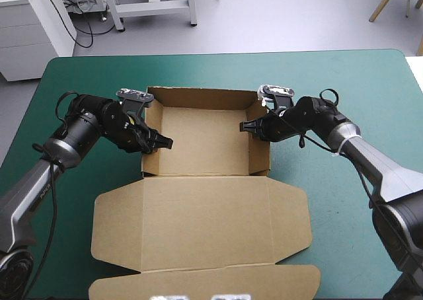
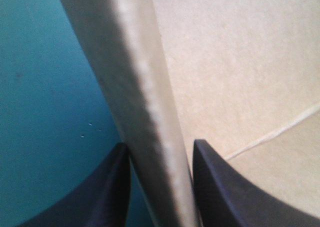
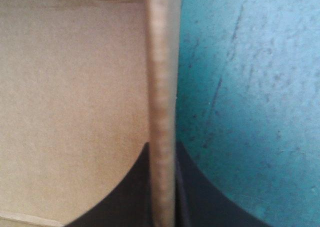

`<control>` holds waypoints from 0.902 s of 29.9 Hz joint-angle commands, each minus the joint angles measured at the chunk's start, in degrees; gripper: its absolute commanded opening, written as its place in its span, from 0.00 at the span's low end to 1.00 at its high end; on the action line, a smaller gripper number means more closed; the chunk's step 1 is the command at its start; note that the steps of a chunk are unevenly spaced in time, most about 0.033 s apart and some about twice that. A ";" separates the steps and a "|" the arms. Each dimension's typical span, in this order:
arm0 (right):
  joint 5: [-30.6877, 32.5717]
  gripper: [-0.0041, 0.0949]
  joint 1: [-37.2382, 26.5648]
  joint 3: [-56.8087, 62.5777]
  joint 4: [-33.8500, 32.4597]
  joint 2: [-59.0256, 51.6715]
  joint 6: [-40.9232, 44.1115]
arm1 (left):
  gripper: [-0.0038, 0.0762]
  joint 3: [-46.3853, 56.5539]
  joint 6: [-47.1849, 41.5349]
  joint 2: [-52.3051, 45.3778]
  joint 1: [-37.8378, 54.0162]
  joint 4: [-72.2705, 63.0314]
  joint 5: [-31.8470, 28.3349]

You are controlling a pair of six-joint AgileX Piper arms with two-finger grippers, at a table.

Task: Fold the box

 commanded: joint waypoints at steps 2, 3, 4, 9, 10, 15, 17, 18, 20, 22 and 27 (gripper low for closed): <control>0.32 0.02 0.15 -1.51 2.60 -3.20 0.02 | 0.20 -1.66 -6.85 -1.20 -2.43 9.39 -3.48; 0.62 0.02 0.15 -1.51 2.60 -3.20 0.02 | 0.13 -1.66 -7.15 -0.67 -2.75 10.86 -3.09; 0.87 0.02 0.15 -1.51 2.60 -3.20 0.02 | 0.04 -1.66 -7.15 -0.22 -3.05 11.59 -2.70; 2.80 0.02 0.15 -1.75 1.81 -3.20 -0.55 | 0.04 -1.66 -6.59 1.24 -5.65 12.61 -4.56; 3.19 0.02 0.15 -2.24 1.35 -3.31 -0.55 | 0.04 -1.78 -6.59 1.63 -6.00 12.61 -5.09; 8.47 0.02 0.15 -7.61 -4.22 -3.31 1.90 | 0.04 -4.73 -6.59 5.84 -6.10 10.62 -1.15; 11.30 0.02 0.15 -10.81 -7.67 -3.31 3.92 | 0.04 -6.37 -6.59 7.92 -6.10 8.79 0.12; 12.81 0.02 0.15 -12.09 -9.44 -3.31 5.00 | 0.04 -6.99 -6.59 8.82 -6.10 6.74 0.13; 15.60 0.02 0.15 -14.85 -13.60 -3.19 7.25 | 0.04 -8.60 -6.44 10.48 -5.98 1.79 -0.61; 18.80 0.02 0.15 -16.53 -17.94 -2.96 9.48 | 0.04 -9.54 -5.55 11.58 -5.98 -2.67 -2.01; 25.75 0.02 0.15 -17.11 -23.53 -0.70 11.07 | 0.04 -9.91 -3.97 12.40 -5.98 -7.93 -4.80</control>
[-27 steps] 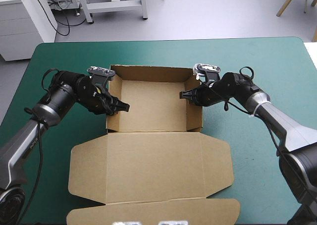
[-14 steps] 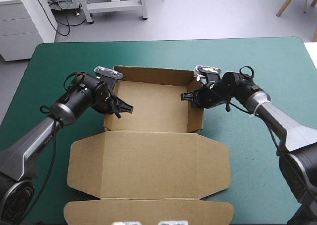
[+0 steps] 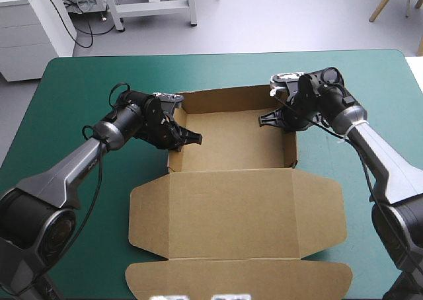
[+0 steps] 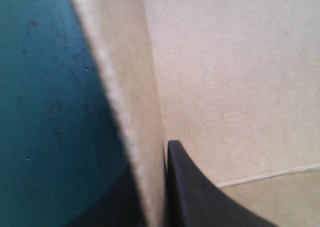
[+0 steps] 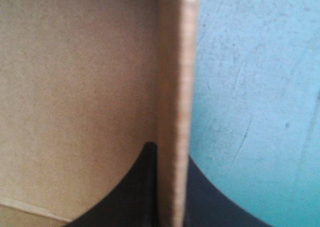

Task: Fold the box

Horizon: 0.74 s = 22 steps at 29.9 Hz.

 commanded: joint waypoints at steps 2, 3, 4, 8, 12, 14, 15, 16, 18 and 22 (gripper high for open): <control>1.53 0.02 0.21 -1.88 3.66 -0.08 -1.76 | 0.04 -1.88 2.83 -2.20 -0.58 -3.59 -3.11; 1.41 0.02 0.21 -1.61 4.22 0.56 -1.76 | 0.04 -1.88 2.98 -2.20 -0.58 -3.55 -2.99; 1.41 0.02 0.21 -1.63 5.05 1.27 -1.76 | 0.04 -1.88 3.08 -2.20 -0.58 -3.30 -2.99; 2.55 0.02 0.21 -1.63 7.54 3.74 -1.76 | 0.04 -1.88 3.22 -1.82 -0.58 -3.32 -2.63; 3.60 0.02 0.21 -1.63 10.20 5.23 -4.36 | 0.04 -1.88 3.22 -1.13 -0.58 -3.32 -2.42; 3.73 0.02 0.21 -1.63 10.69 5.23 -6.25 | 0.04 -1.97 3.22 -0.47 -0.58 -3.32 -2.26; 3.85 0.02 0.21 -1.63 10.81 5.23 -7.52 | 0.04 -1.97 3.69 -0.13 -0.58 -2.95 -2.15; 4.00 0.03 0.21 -1.63 10.66 5.23 -8.86 | 0.06 -1.97 4.79 -0.15 -0.58 -2.69 -2.14; 4.77 0.09 0.21 -1.63 9.34 5.23 -9.51 | 0.15 -1.97 6.89 0.15 -0.58 -2.96 -2.02; 5.67 0.33 0.21 -1.63 5.71 5.23 -5.83 | 0.44 -1.97 6.91 0.15 -0.58 -3.52 -2.60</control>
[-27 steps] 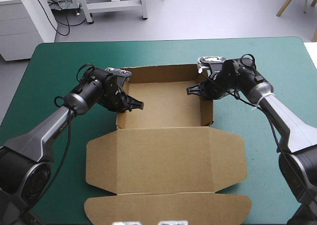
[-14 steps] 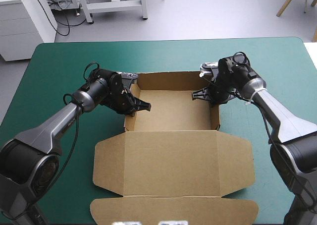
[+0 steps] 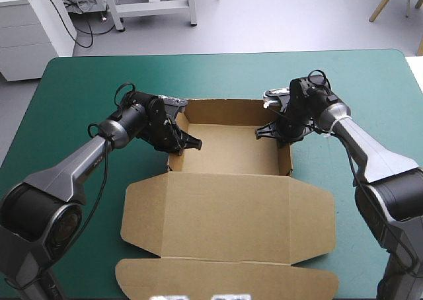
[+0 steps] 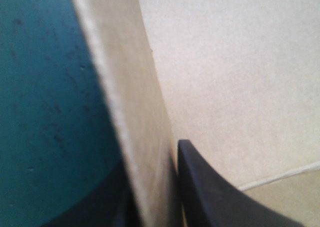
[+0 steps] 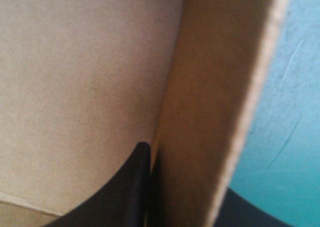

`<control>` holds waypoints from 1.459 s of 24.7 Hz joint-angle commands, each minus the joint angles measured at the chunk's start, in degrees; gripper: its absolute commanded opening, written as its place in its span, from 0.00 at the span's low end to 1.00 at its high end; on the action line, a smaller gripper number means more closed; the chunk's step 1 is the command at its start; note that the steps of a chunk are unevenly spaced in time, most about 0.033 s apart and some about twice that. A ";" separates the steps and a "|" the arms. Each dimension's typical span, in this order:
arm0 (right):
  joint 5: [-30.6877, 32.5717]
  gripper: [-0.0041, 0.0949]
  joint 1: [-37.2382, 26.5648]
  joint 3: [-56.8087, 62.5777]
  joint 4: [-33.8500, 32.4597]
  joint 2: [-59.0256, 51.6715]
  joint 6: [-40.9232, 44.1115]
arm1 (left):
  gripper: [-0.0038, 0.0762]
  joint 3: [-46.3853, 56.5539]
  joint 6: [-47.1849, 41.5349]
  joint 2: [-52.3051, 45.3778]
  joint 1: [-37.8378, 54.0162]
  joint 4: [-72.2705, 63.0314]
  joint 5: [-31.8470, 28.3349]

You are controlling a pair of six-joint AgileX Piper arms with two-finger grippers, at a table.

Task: Fold the box

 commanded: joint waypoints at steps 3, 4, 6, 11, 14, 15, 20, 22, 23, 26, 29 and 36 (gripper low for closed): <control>2.06 0.54 0.89 -1.22 0.83 -2.38 5.13 | 0.66 -1.39 3.75 -2.21 -0.64 -4.09 -4.55; 1.69 0.57 0.89 -1.22 0.83 -2.38 4.91 | 0.72 -1.39 4.70 -2.21 -0.64 -4.09 -4.65; 1.01 0.58 0.89 -1.22 0.83 -2.38 5.33 | 0.78 -1.39 5.30 -2.21 -0.64 -4.09 -4.68; -0.19 0.58 0.89 -1.33 0.26 -2.38 7.59 | 0.77 -1.53 5.97 -2.21 -0.64 -4.09 -5.93; 0.37 0.58 0.89 -2.43 -1.83 -2.38 7.59 | 0.77 -2.72 5.97 -2.21 -0.64 -3.40 -5.93; 0.95 0.58 0.89 -3.11 -2.61 -2.38 7.62 | 0.77 -3.35 5.97 -2.21 -0.64 -3.27 -5.65; 2.45 0.58 0.89 -7.50 -6.97 -2.38 7.62 | 0.77 -7.28 5.97 -2.21 -0.64 -1.90 -4.85; 2.45 0.58 0.89 -9.34 -7.53 -2.38 7.62 | 0.77 -9.18 5.97 -2.21 -0.64 -0.20 -4.38; 2.45 0.58 0.89 -10.34 -7.53 -2.38 7.62 | 0.77 -9.97 5.97 -2.21 -0.64 1.17 -4.17; 2.45 0.58 0.89 -14.03 -9.15 -2.38 7.62 | 0.77 -13.98 5.97 -2.21 -0.64 9.77 -1.66; 2.45 0.58 0.89 -16.35 -9.53 -2.38 6.56 | 0.76 -16.68 5.97 -2.21 -0.64 14.97 2.29; 2.45 0.58 0.89 -17.16 -9.36 -3.98 5.93 | 0.40 -19.22 4.43 -2.48 -0.64 14.97 10.62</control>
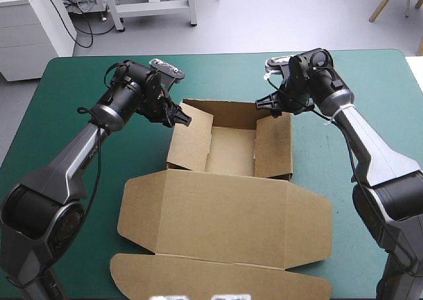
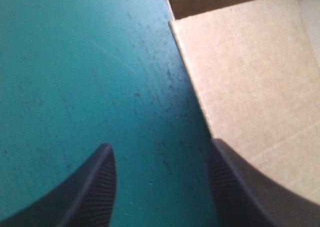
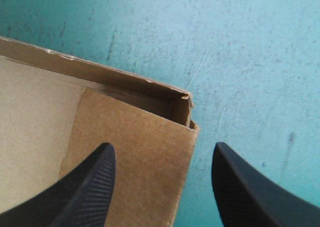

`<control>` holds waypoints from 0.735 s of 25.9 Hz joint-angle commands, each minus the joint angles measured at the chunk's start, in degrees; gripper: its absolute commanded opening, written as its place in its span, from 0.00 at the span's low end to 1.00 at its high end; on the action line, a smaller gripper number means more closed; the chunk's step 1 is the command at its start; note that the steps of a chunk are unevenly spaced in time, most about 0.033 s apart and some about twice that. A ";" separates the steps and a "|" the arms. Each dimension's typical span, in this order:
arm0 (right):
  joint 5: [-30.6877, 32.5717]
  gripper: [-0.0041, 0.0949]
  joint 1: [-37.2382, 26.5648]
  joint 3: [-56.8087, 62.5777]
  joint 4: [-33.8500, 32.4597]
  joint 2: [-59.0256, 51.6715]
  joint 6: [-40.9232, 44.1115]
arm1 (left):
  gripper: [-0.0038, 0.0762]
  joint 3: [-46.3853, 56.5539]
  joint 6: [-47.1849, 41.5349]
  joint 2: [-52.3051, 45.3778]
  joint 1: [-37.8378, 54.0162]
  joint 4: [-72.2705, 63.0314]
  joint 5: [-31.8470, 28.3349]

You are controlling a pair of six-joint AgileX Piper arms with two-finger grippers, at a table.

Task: Fold the box

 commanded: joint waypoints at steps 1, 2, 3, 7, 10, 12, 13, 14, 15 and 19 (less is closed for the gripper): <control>-1.13 0.58 0.06 -1.83 -0.68 -4.73 -0.64 | 0.30 -2.23 -0.66 -3.02 -0.35 0.39 2.17; -1.13 0.58 0.06 -1.83 -0.34 -5.26 -0.64 | 0.18 -2.23 -0.66 -3.02 -0.35 0.39 3.71; -1.13 0.58 0.06 -1.83 0.03 -5.76 -0.64 | 0.09 -2.23 -0.66 -3.02 -0.35 0.39 5.06; -1.13 0.58 0.06 -1.83 3.99 -8.24 -0.24 | 0.04 -2.23 -0.45 -3.74 -0.35 -2.37 6.11; -1.13 0.58 0.06 -1.83 6.05 -9.61 -0.24 | 0.04 -2.23 2.16 -4.90 -0.35 -5.80 6.11; -1.13 0.58 0.06 -1.83 7.09 -10.32 -0.24 | 0.04 -2.13 2.85 -5.89 -0.35 -7.05 6.11; -1.13 0.58 0.06 -1.83 7.52 -10.52 -0.24 | 0.04 -2.13 3.60 -6.63 -0.35 -7.49 6.11; -1.13 0.58 0.06 -1.83 7.53 -10.81 -0.24 | 0.04 -2.13 4.23 -7.21 -0.35 -7.61 6.11; -1.13 0.58 0.06 -1.83 7.53 -11.09 -0.24 | 0.04 -2.13 4.62 -7.84 -0.35 -7.61 6.11; -1.13 0.58 0.06 -0.40 7.43 -12.57 -0.24 | 0.04 -1.07 6.42 -11.58 -0.35 -7.50 6.11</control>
